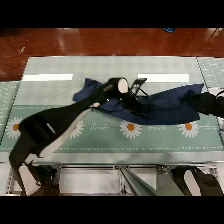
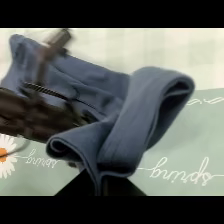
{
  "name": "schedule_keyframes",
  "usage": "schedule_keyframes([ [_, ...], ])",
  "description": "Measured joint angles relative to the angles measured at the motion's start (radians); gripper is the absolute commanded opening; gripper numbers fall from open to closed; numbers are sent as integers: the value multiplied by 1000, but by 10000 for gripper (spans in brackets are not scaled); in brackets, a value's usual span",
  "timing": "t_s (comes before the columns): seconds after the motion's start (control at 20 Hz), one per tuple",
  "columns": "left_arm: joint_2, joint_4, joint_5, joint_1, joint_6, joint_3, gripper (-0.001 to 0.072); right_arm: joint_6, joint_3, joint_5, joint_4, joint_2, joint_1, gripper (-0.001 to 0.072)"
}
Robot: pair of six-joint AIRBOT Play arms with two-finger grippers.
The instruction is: Fold the shirts.
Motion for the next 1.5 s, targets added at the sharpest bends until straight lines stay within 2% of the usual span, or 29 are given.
schedule_keyframes([
  [0.15,-58,-44,-26,-38,-12,47,18,10,-4,5,10,19,0,24],
  [0.25,-55,-60,-33,-4,-42,60,18,13,-5,9,16,21,0,24],
  [0.5,95,-70,-68,249,-53,72,18,5,-6,-32,96,-39,50,24],
  [0.7,342,26,-160,466,-24,26,18,-7,39,-172,161,-200,259,24],
  [0.85,599,176,-197,578,-16,-120,18,-14,161,-288,181,-411,452,24],
  [1.0,859,264,-211,629,-13,-340,18,-16,311,-372,200,-643,599,24],
  [1.15,1085,304,-185,639,-65,-586,18,-18,442,-433,216,-861,703,25],
  [1.2,1145,307,-164,639,-86,-659,18,-18,478,-448,222,-920,727,60],
  [1.25,1194,314,-145,639,-106,-729,18,-18,511,-462,228,-981,752,254],
  [1.3,1238,315,-120,639,-122,-800,18,-18,535,-473,235,-1031,771,416],
  [1.5,1310,280,9,639,-176,-1007,18,-18,583,-482,269,-1144,787,417],
])
